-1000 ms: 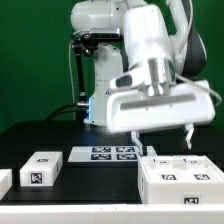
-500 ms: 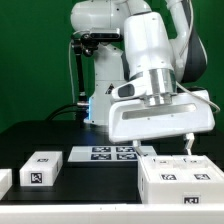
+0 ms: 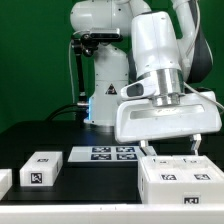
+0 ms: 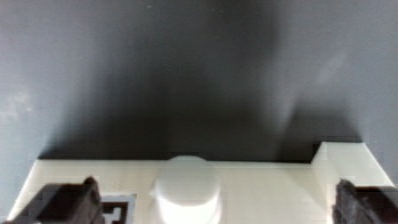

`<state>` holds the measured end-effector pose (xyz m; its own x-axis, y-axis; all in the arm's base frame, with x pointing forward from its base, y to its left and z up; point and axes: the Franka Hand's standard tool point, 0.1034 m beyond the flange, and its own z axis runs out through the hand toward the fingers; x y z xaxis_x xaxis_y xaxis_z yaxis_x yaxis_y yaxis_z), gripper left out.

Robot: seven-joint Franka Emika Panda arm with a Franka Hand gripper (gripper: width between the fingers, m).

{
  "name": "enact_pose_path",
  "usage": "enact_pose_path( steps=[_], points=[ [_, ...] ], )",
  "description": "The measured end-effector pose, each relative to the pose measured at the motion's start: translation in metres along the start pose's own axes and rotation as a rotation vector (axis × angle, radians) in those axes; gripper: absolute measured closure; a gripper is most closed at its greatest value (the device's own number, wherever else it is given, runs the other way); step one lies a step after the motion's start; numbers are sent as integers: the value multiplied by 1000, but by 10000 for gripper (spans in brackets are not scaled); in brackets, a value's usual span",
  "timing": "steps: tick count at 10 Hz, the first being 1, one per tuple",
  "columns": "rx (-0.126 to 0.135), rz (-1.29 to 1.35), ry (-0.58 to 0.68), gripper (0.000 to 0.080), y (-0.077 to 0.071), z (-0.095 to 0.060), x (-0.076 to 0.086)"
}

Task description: Assemble cabinet

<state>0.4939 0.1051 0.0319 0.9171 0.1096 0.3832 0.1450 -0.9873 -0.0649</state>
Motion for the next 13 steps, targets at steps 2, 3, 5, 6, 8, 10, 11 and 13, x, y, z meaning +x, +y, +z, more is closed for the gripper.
enact_pose_path(
  steps=[2, 3, 5, 6, 8, 10, 11, 13],
  points=[
    [-4, 12, -2, 151, 4, 16, 3],
    [-3, 16, -1, 151, 3, 17, 5],
    [-3, 21, -5, 151, 4, 22, 4],
    [-3, 17, -8, 151, 5, 23, 4],
    [-6, 17, -10, 151, 8, 23, 3],
    [-5, 17, -11, 151, 8, 23, 3],
    [-5, 17, -11, 272, 8, 23, 3],
    [-5, 17, -11, 408, 8, 23, 3]
  ],
)
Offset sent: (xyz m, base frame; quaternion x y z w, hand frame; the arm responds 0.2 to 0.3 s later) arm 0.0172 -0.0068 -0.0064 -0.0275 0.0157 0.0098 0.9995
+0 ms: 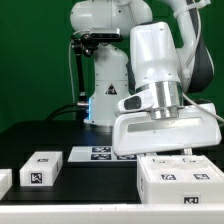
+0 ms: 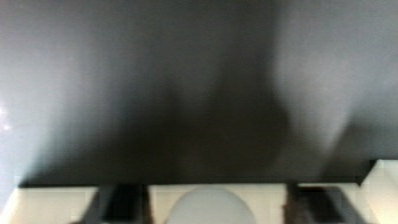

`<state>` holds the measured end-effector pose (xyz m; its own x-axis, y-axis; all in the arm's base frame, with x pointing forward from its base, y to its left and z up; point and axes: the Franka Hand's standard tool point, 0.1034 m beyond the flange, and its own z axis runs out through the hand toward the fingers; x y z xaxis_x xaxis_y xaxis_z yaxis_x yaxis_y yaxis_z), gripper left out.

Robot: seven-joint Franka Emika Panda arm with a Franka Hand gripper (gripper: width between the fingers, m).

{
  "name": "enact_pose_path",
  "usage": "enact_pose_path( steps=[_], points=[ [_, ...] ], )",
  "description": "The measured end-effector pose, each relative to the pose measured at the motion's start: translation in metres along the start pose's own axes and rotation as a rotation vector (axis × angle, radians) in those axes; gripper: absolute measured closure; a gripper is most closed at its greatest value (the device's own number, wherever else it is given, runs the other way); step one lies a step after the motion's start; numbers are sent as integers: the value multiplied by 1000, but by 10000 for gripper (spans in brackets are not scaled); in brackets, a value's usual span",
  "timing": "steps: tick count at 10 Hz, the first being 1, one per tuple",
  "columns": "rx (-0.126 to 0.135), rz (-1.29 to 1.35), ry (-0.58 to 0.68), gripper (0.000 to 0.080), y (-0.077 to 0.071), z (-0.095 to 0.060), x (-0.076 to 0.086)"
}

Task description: Assemble cabinet

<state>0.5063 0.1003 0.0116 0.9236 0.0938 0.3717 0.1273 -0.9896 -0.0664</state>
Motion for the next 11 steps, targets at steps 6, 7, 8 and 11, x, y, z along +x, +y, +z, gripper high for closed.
enact_pose_path(
  steps=[6, 7, 8, 11],
  points=[
    [-3, 4, 0, 584, 2, 0, 0],
    [-3, 4, 0, 584, 2, 0, 0],
    [-3, 4, 0, 584, 2, 0, 0],
    [21, 10, -86, 584, -1, -36, 19]
  ],
)
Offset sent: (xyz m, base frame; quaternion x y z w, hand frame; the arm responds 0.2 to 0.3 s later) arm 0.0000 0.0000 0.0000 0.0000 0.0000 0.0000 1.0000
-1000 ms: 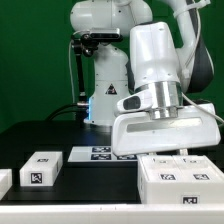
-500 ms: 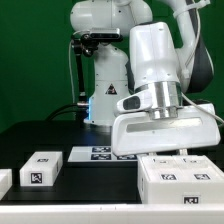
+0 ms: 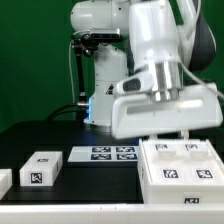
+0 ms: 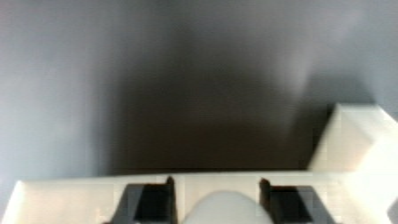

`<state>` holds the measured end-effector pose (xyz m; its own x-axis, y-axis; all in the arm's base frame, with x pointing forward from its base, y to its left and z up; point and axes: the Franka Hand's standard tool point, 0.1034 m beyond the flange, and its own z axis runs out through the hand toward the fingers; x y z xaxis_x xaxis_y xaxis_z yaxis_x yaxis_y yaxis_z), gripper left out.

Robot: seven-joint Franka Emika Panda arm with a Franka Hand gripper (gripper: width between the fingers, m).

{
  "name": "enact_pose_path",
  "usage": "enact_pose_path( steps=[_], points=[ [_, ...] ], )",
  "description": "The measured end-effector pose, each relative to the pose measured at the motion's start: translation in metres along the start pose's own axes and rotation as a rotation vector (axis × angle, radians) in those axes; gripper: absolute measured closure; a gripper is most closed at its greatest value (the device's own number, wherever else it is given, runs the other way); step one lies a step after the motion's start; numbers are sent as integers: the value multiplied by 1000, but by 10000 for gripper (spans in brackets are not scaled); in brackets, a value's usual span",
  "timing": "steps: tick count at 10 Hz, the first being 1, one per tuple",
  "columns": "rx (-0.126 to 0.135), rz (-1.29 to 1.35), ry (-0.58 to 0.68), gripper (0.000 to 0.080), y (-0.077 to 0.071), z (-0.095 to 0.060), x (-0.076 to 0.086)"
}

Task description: Assemble cabinet

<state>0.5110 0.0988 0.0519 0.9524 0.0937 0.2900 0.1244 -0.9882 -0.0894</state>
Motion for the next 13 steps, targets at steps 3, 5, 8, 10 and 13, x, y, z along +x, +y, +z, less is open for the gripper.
enact_pose_path(
  steps=[3, 5, 8, 10, 13],
  points=[
    [3, 98, -58, 583, -12, -35, 7],
    [0, 95, -74, 583, -8, -27, 1],
    [16, 116, -188, 583, -8, -53, 12],
    [28, 117, -294, 583, -6, -77, 22],
    [26, 125, -297, 583, -5, -75, 32]
  ],
)
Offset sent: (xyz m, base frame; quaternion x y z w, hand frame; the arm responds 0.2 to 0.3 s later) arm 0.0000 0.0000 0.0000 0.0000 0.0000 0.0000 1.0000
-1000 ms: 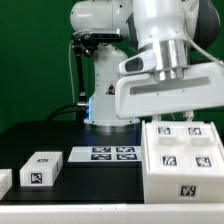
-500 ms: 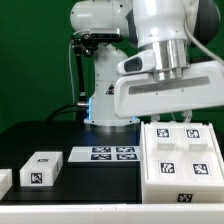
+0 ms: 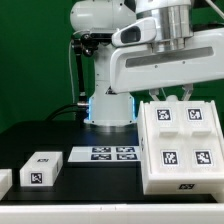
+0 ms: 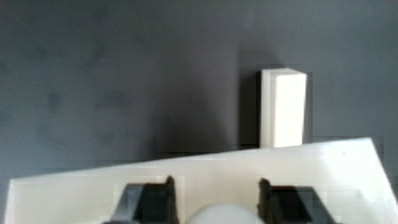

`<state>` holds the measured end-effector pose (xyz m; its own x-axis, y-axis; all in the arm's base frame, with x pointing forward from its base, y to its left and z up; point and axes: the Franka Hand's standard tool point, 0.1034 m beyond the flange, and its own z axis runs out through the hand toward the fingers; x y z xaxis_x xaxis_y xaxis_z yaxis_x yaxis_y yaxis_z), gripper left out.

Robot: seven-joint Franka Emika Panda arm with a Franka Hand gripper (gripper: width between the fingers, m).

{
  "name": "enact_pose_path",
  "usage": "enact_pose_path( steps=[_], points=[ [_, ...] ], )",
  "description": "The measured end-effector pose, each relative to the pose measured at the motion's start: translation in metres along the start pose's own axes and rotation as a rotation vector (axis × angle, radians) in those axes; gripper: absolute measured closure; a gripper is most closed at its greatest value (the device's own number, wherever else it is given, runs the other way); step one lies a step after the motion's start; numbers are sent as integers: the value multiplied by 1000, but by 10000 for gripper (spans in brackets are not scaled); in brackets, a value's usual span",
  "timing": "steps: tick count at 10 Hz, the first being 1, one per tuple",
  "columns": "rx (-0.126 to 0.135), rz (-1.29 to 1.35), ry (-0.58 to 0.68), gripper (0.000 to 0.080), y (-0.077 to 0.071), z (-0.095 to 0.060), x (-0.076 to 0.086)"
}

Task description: Assemble cabinet

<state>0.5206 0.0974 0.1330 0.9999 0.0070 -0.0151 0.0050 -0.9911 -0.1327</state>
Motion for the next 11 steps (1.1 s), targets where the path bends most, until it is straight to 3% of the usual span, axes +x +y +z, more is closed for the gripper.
enact_pose_path(
  steps=[2, 4, 5, 9, 11],
  points=[
    [-21, 20, -67, 583, -6, -2, -2],
    [-15, 36, -157, 583, -1, -16, 17],
    [-13, 34, -178, 583, -3, -14, 25],
    [-14, 35, -181, 583, -2, -8, 22],
    [-7, 44, -266, 583, 6, -12, 18]
  ],
)
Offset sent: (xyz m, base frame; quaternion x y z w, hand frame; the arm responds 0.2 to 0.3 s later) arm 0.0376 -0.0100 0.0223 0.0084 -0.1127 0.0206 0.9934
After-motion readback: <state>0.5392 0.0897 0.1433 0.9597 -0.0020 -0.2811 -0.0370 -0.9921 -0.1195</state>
